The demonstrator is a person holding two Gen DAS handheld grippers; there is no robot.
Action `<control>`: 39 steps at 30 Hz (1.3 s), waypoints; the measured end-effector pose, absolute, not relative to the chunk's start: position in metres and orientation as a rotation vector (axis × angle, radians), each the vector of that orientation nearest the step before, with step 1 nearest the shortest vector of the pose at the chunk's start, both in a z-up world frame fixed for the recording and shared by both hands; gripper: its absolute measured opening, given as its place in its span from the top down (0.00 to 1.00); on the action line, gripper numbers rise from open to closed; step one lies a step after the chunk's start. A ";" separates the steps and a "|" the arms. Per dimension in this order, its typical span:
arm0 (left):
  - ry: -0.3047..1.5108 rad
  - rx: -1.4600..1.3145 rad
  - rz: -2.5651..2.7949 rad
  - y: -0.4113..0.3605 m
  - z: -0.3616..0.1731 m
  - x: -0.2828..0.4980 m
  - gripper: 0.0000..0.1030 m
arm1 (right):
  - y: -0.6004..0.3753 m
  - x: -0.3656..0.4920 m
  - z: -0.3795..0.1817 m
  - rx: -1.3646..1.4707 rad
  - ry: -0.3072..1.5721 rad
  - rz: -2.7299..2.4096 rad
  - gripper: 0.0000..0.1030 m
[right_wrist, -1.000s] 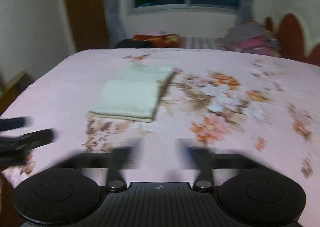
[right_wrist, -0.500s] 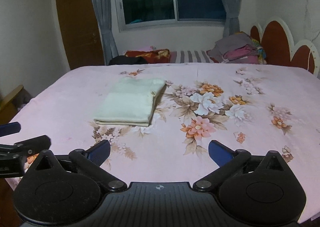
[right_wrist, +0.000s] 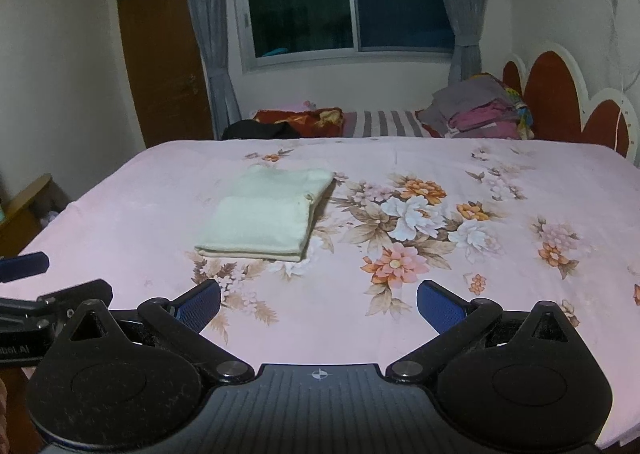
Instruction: Fold small clothes
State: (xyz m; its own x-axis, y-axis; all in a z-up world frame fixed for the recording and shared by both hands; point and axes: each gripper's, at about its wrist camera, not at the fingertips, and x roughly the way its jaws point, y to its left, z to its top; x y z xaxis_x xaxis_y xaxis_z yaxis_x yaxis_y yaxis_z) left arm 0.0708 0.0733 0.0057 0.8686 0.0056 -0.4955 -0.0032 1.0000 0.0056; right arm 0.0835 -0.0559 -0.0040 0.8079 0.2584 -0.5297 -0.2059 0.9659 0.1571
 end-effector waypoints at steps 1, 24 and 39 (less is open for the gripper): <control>0.519 0.006 0.005 0.073 0.006 0.071 0.00 | -0.056 0.085 -0.005 0.092 0.580 0.252 0.00; 0.519 0.025 -0.009 0.074 0.007 0.071 0.00 | -0.058 0.081 -0.004 0.091 0.598 0.249 0.00; 0.514 0.034 -0.010 0.075 0.009 0.068 0.00 | -0.057 0.081 -0.001 0.083 0.590 0.255 0.00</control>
